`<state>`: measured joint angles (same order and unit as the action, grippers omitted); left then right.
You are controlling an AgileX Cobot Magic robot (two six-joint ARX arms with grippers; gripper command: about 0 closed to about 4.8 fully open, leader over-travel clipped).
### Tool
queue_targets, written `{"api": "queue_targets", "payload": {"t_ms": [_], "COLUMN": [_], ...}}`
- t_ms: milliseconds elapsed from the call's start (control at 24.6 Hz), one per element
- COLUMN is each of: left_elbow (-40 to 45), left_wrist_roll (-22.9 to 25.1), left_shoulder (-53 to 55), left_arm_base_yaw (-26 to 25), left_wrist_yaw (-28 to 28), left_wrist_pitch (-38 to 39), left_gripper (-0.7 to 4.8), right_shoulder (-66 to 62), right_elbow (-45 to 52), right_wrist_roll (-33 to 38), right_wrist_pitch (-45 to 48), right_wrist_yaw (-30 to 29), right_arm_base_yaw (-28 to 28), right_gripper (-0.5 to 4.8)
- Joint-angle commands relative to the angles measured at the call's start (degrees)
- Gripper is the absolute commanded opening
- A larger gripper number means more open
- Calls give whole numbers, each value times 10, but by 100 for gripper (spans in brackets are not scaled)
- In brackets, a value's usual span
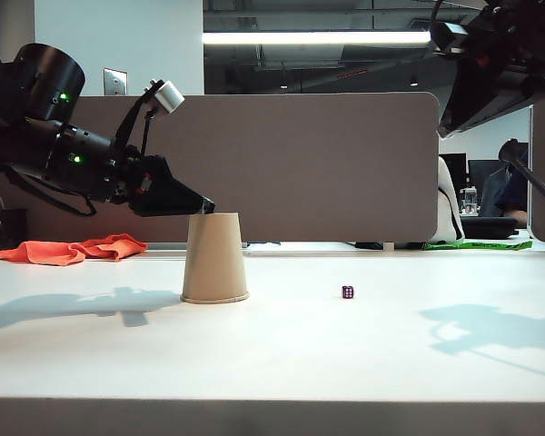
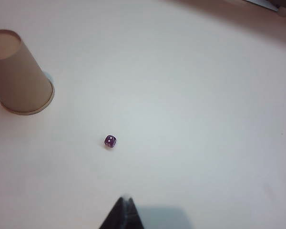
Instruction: Throw the dice onto the paper cup, compare its value with the values of the other dice on the table, place the die with the higher value on the paper cup, and take no action if both dice have the same value.
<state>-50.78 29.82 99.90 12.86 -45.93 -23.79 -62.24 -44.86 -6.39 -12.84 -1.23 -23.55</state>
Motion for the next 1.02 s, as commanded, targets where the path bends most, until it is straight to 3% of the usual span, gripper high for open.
{"api": "queue_targets", "payload": {"t_ms": [41,284,691,853,934,1016], "left_elbow": [0,0,-2,-2,-2,-2], "left_wrist_roll": [1,-3,-80,-83,-113,-132], "left_shoulder": [3,3,-9,-21,-23,-23], "left_arm_base_yaw": [1,1,0,0,-6,-14], "left_wrist_yaw": [2,-3,0,68,151,182], "left_wrist_pitch": [8,1,-88,-91,-90,-84], "left_gripper": [47,47,48,48,48,48], "right_shoulder": [0,0,0,0,0,0], "right_elbow": [-2,-2,-2,-2,-2,-2], "right_wrist_roll": [0,0,0,0,0,0], "right_wrist_pitch": [6,6,6,6,6,6], "right_wrist_yaw": [0,0,0,0,0,0], "right_arm_base_yaw": [0,0,0,0,0,0], "right_gripper": [-1,-1,-1,-1,-1,-1]}}
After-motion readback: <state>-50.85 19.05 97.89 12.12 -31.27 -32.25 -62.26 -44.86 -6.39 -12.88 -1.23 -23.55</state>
